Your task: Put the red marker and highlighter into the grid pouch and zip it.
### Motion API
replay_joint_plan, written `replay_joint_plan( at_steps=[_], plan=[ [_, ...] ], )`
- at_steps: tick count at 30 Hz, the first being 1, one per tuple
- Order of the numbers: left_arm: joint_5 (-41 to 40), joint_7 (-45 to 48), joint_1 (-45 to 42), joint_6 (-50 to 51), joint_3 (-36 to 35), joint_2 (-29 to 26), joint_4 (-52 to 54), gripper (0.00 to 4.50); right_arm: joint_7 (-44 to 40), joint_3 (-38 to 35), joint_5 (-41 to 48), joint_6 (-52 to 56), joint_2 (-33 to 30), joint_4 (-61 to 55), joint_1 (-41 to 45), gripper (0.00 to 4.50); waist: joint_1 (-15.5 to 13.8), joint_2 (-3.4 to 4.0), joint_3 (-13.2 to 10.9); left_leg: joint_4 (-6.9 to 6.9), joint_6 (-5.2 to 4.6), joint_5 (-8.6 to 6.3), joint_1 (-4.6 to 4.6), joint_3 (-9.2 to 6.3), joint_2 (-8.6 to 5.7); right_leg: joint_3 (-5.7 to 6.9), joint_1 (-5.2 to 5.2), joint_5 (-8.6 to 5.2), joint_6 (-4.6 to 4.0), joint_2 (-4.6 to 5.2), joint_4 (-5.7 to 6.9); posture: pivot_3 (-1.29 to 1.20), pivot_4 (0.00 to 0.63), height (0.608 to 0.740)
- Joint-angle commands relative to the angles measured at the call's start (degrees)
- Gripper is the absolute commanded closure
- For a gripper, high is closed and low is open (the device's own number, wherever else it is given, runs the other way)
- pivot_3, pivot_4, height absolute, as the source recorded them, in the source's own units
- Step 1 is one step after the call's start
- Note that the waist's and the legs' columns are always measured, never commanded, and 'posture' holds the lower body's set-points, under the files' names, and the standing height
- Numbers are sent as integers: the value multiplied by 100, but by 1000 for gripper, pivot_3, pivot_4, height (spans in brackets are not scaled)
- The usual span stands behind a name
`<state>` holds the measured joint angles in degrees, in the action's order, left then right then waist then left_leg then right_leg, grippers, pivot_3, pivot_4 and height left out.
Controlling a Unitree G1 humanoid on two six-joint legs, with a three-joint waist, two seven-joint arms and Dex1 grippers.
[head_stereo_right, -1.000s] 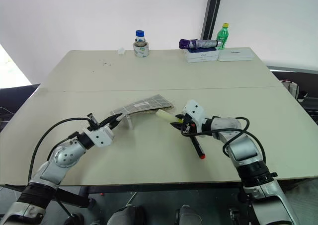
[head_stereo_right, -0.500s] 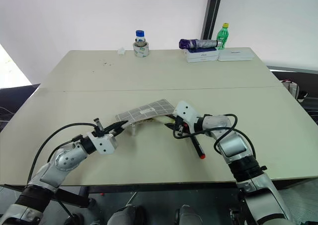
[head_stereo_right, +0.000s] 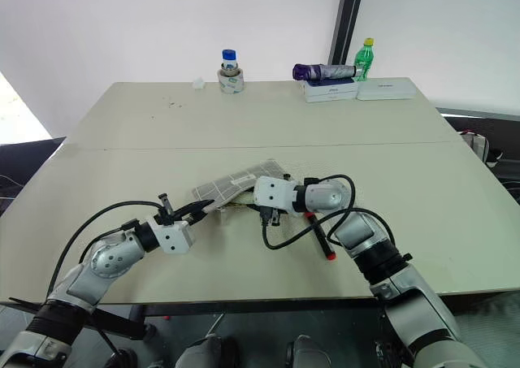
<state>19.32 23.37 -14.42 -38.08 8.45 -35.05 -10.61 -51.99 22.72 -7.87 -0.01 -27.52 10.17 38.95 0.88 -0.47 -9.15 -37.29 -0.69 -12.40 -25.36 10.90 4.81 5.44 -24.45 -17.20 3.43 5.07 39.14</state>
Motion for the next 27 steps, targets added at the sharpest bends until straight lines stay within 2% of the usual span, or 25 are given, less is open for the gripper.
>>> replay_joint_plan(
  at_steps=[1,8,15,24,27],
  plan=[
    [-181,11,-30,-144,-21,-9,277,4500,64,44,-250,-514,-38,156,174,3576,5,0,0,0,0,0,0,0,0,0,0,0,0,0,0,0,150,740],
    [-215,19,-7,-123,-49,2,302,4500,-207,-136,23,-822,11,332,268,3576,5,0,0,0,1,1,0,0,0,0,0,0,0,-1,1,0,150,740],
    [-275,16,-5,-78,-66,21,308,4500,-70,-314,18,-995,40,457,334,109,5,0,0,0,1,1,0,0,0,0,0,0,0,-1,1,0,150,740],
    [-321,21,43,-27,-98,15,296,4500,-810,-800,1149,-51,-306,-577,-149,39,-6,0,0,-1,1,0,0,-2,0,0,1,0,0,1,1,0,150,740],
    [-367,28,25,-11,-118,6,244,4500,-1028,-943,1305,181,-598,-823,-358,39,-4,0,0,-1,-1,0,1,-5,1,0,2,0,0,0,1,0,150,740]
  ],
)
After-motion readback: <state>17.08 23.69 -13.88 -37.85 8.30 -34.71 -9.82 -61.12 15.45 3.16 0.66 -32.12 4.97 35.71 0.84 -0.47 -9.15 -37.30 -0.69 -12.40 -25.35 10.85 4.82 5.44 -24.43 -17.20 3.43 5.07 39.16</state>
